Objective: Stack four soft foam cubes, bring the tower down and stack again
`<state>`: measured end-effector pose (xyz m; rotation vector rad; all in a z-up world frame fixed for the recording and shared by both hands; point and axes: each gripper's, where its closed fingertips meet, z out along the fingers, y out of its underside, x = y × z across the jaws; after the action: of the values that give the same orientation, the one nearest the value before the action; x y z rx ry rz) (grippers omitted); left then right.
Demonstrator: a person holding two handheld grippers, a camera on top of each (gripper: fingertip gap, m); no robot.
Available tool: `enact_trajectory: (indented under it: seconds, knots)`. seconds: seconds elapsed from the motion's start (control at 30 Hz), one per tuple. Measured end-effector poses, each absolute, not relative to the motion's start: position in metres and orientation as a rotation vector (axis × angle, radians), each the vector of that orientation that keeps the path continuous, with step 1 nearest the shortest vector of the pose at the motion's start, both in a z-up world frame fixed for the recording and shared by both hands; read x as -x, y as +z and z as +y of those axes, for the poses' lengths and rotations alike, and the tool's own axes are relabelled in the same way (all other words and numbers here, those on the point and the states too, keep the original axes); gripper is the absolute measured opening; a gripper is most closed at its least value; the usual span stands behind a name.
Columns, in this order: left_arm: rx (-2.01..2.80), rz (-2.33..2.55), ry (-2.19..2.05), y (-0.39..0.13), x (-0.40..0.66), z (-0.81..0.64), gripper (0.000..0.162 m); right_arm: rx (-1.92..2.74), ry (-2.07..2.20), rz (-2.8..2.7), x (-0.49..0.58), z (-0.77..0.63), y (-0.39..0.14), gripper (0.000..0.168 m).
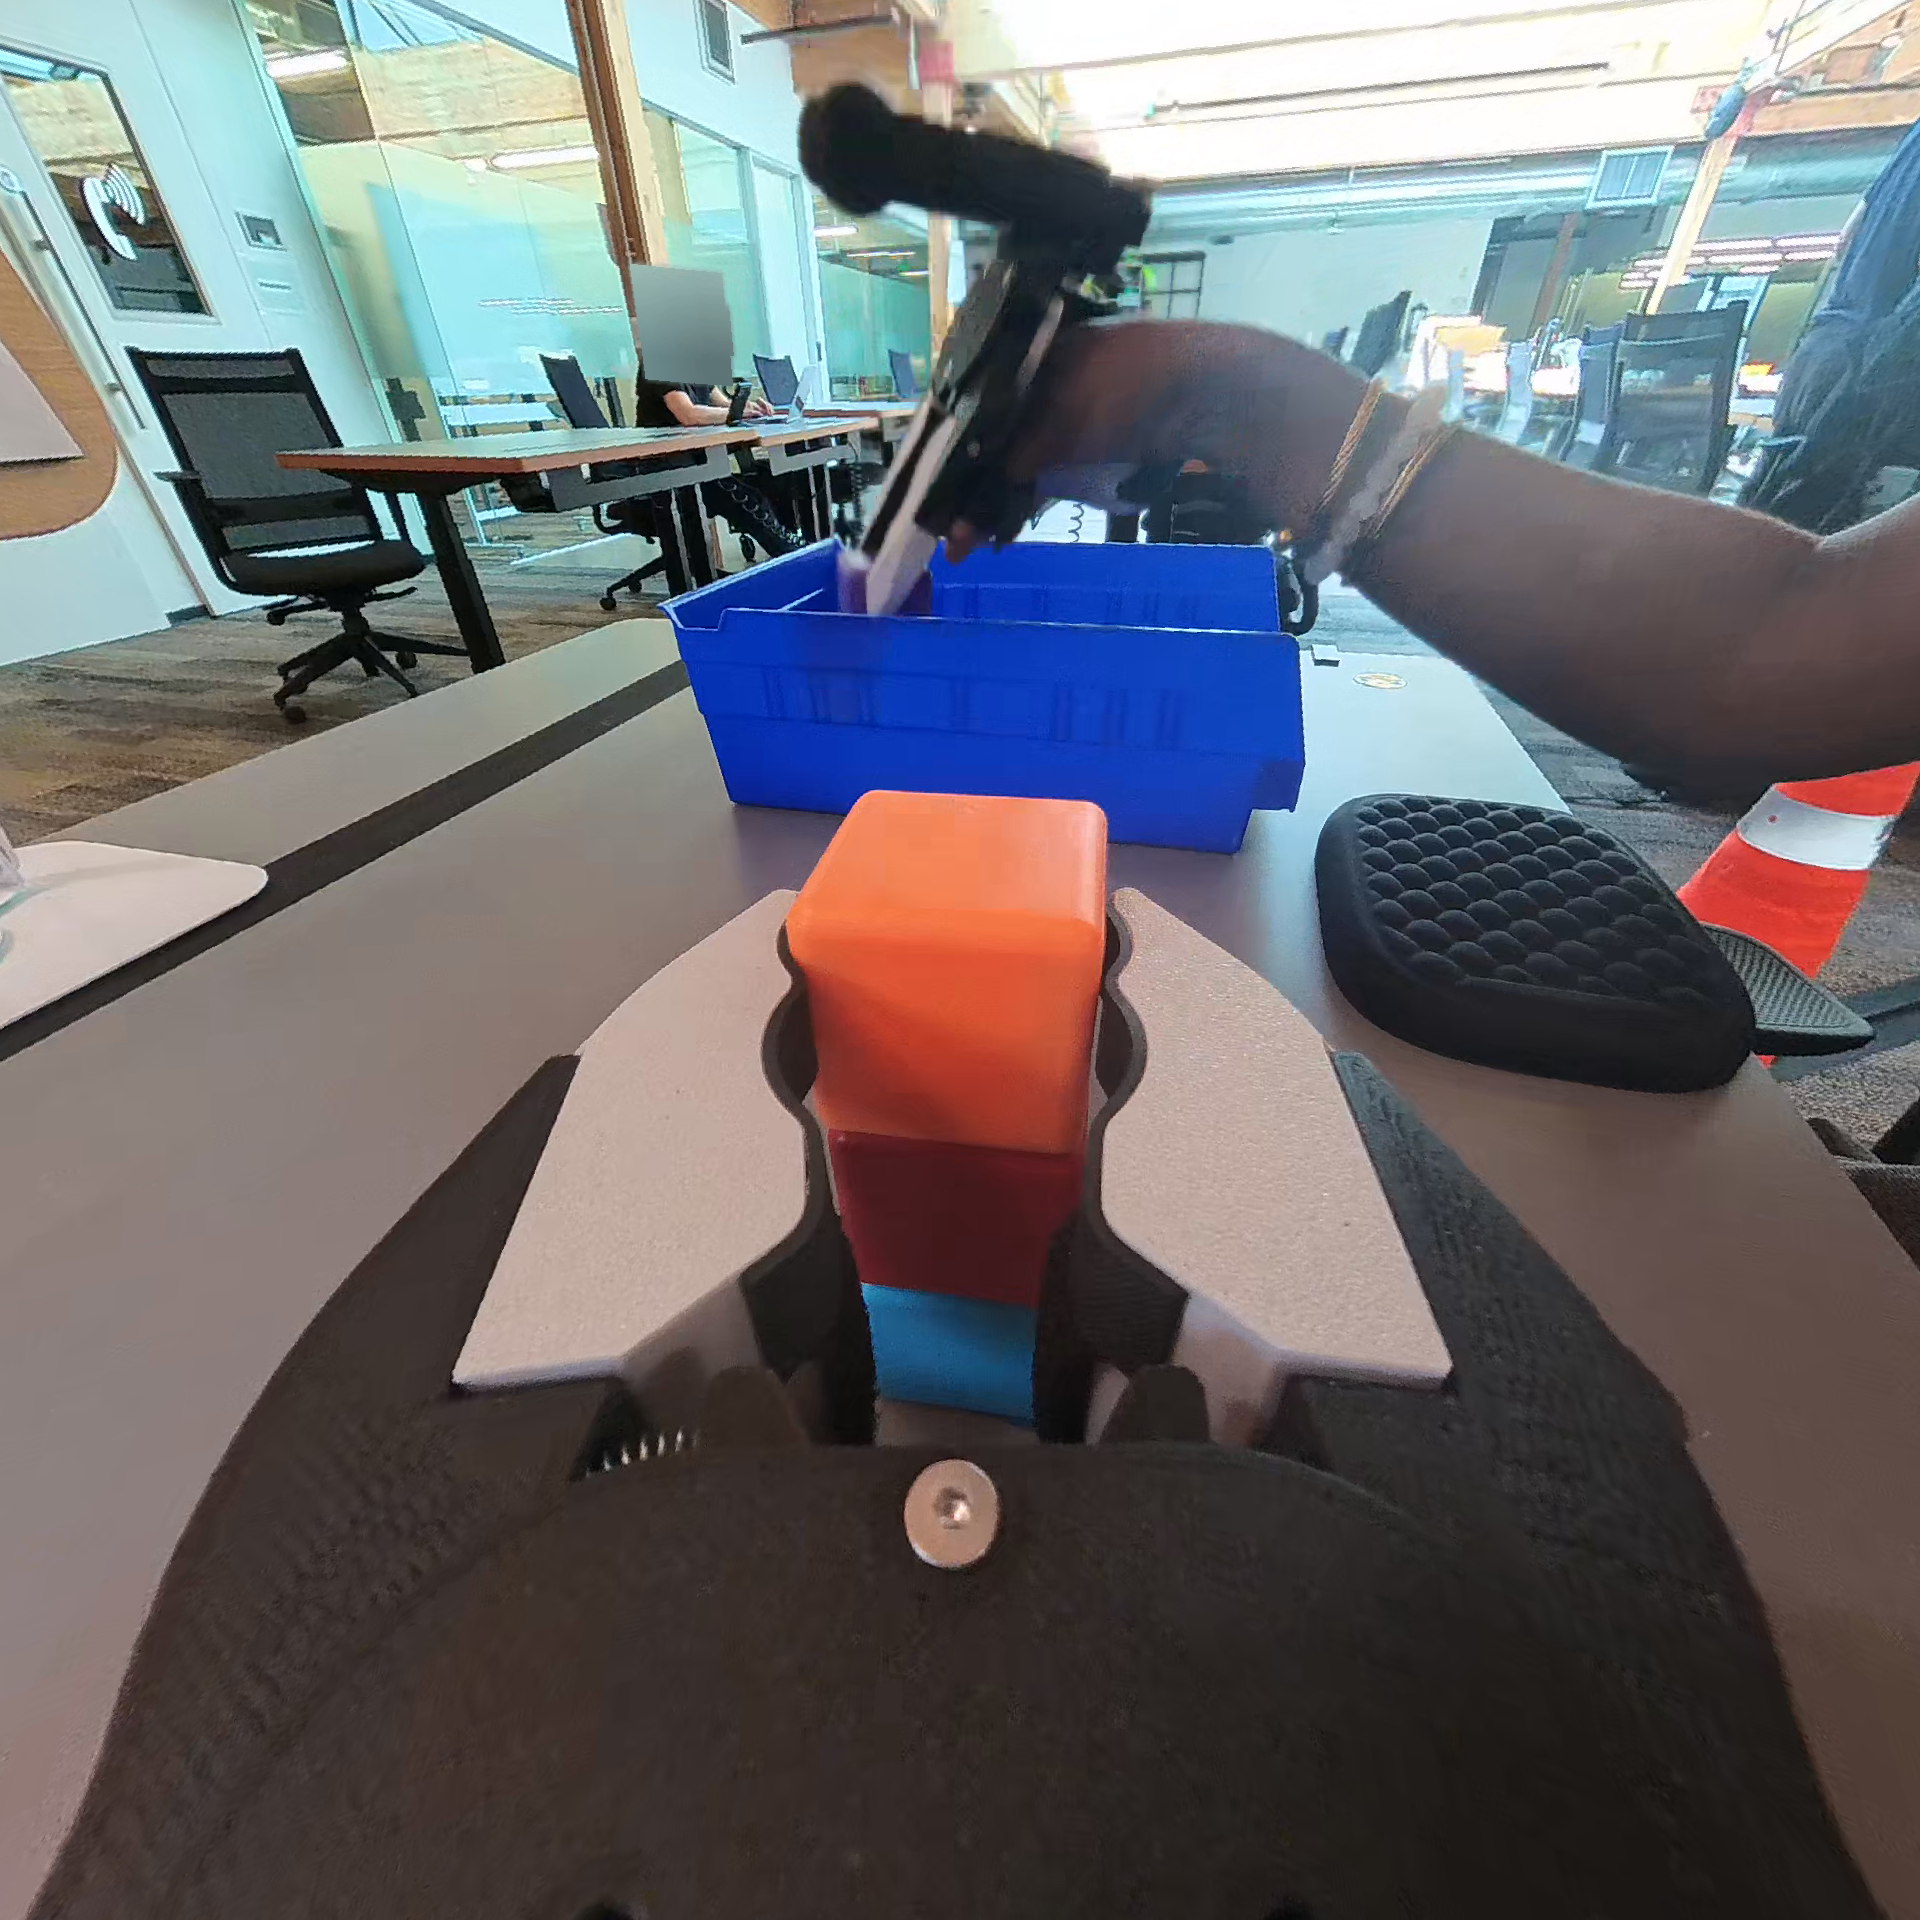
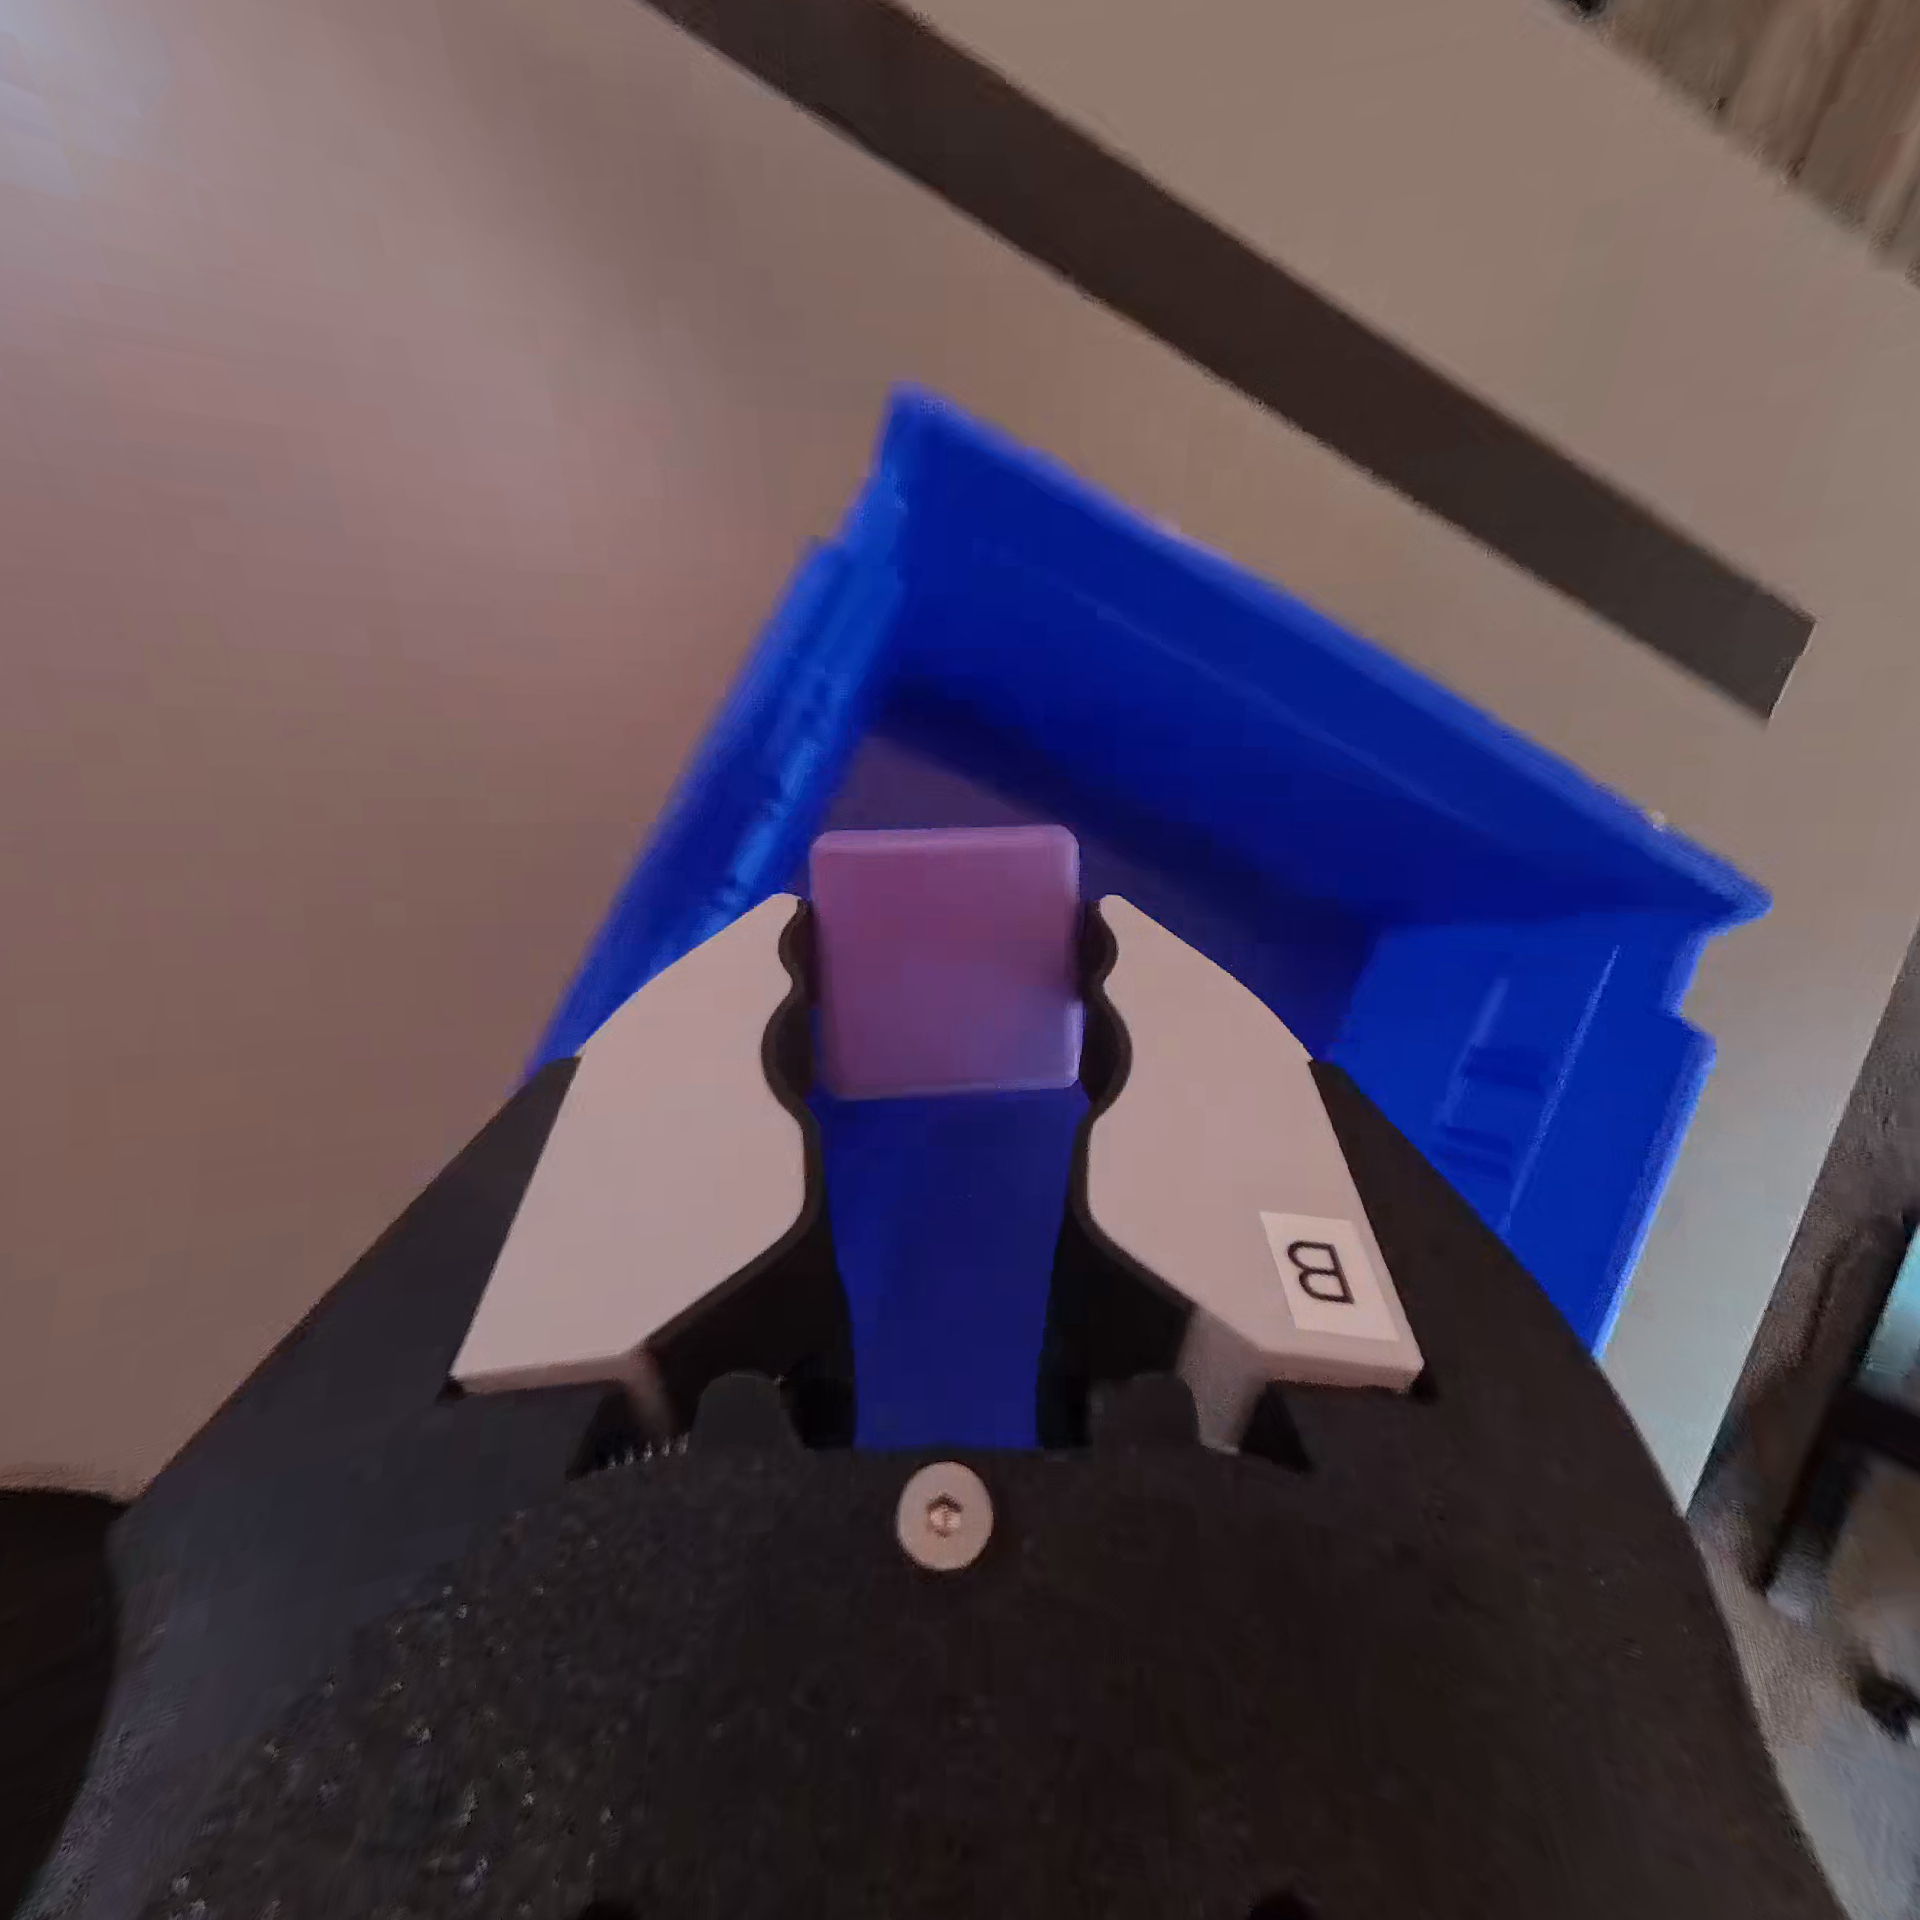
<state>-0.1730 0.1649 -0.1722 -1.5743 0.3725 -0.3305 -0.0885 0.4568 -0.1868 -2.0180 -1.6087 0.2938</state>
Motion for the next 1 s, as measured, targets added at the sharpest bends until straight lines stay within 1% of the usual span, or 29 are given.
enact_trajectory:
  seconds: [0.13, 0.3, 0.6, 0.63, 0.67, 0.77, 0.83, 0.9, 1.0]
  knots:
    - [1.570, 0.369, -0.328, -0.172, 0.173, 0.165, 0.051, 2.103, 0.204, -1.639, 0.082, 0.471, -0.229, 0.049]
    - [1.572, 0.368, -0.322, -0.172, 0.173, 0.164, 0.051, 2.157, 0.191, -1.684, 0.085, 0.474, -0.260, 0.049]
    - [1.620, 0.393, -0.285, -0.181, 0.175, 0.164, 0.052, 2.126, 0.143, -1.752, 0.087, 0.475, -0.261, 0.051]
    - [1.644, 0.405, -0.265, -0.186, 0.175, 0.164, 0.054, 2.104, 0.149, -1.730, 0.089, 0.477, -0.257, 0.056]
    - [1.658, 0.417, -0.253, -0.189, 0.175, 0.164, 0.059, 2.081, 0.173, -1.702, 0.090, 0.478, -0.250, 0.058]
    - [1.607, 0.392, -0.289, -0.179, 0.174, 0.163, 0.073, 1.985, 0.261, -1.611, 0.094, 0.475, -0.214, 0.070]
    - [1.608, 0.355, -0.298, -0.178, 0.181, 0.161, 0.077, 1.889, 0.331, -1.575, 0.096, 0.465, -0.180, 0.073]
    - [1.662, 0.359, -0.266, -0.188, 0.187, 0.160, 0.081, 1.770, 0.450, -1.570, 0.102, 0.442, -0.144, 0.076]
    - [1.699, 0.362, -0.236, -0.194, 0.192, 0.159, 0.083, 1.530, 0.695, -1.684, 0.115, 0.376, -0.100, 0.078]
